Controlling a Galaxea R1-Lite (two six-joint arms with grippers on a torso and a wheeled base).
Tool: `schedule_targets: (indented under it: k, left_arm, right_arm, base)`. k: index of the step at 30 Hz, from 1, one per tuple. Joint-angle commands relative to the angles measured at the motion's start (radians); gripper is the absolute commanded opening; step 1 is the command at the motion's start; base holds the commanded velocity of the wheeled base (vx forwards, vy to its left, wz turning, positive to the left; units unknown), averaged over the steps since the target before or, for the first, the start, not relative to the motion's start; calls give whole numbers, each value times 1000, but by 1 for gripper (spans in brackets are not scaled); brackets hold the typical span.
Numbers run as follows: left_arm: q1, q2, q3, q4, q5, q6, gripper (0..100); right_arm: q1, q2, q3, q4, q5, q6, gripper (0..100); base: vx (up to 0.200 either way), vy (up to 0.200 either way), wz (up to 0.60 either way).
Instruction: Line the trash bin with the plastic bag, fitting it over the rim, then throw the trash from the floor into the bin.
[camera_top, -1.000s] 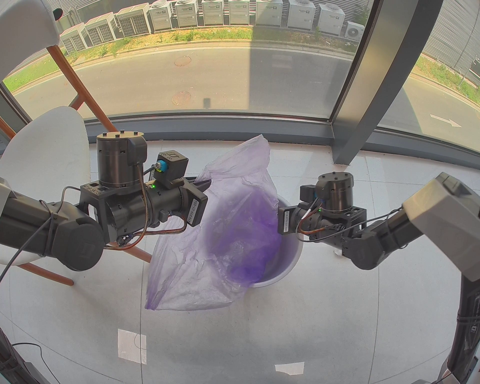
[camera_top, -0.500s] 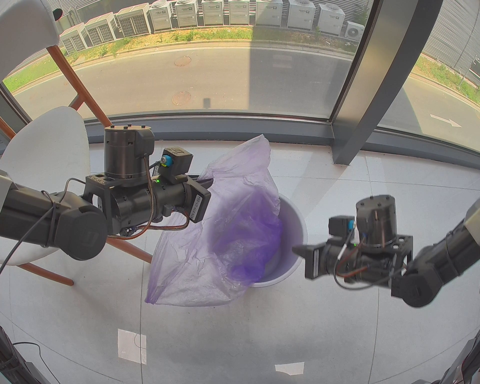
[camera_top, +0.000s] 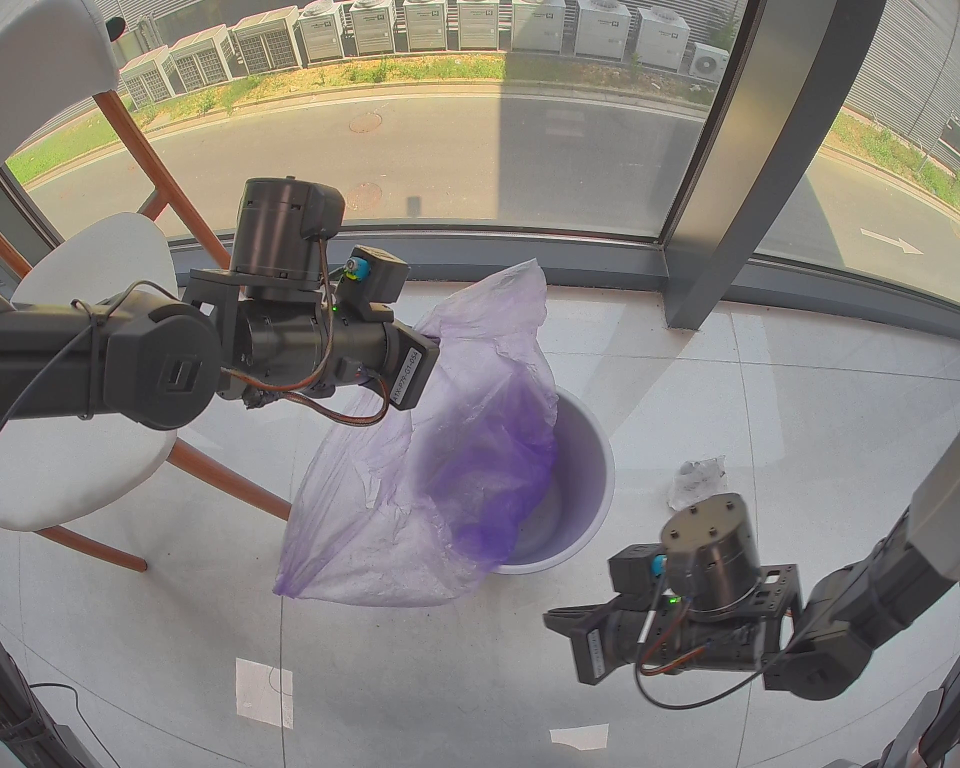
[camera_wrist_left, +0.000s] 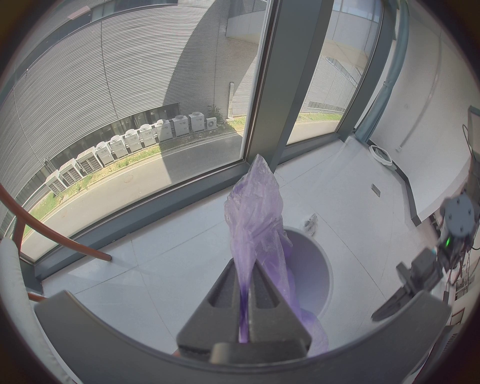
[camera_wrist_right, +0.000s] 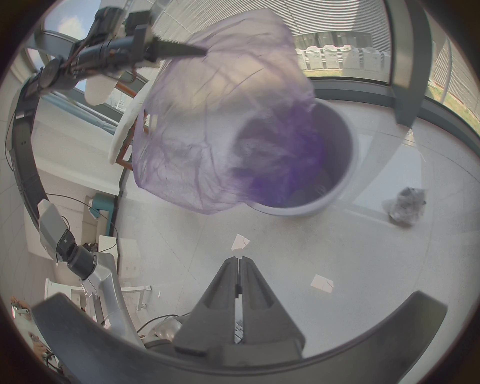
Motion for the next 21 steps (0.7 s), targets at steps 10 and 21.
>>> schedule_targets:
  k: [10, 21]
  left_arm:
    - [-6, 33, -62, 70, 30, -39, 0]
    - [-6, 26, -36, 73, 40, -68, 0]
  right_arm:
    - [148, 318, -302, -2, -15, 12, 0]
    - [199, 389, -482, -2, -67, 202, 0]
  base:
    - [0, 0, 0]
    - [0, 0, 0]
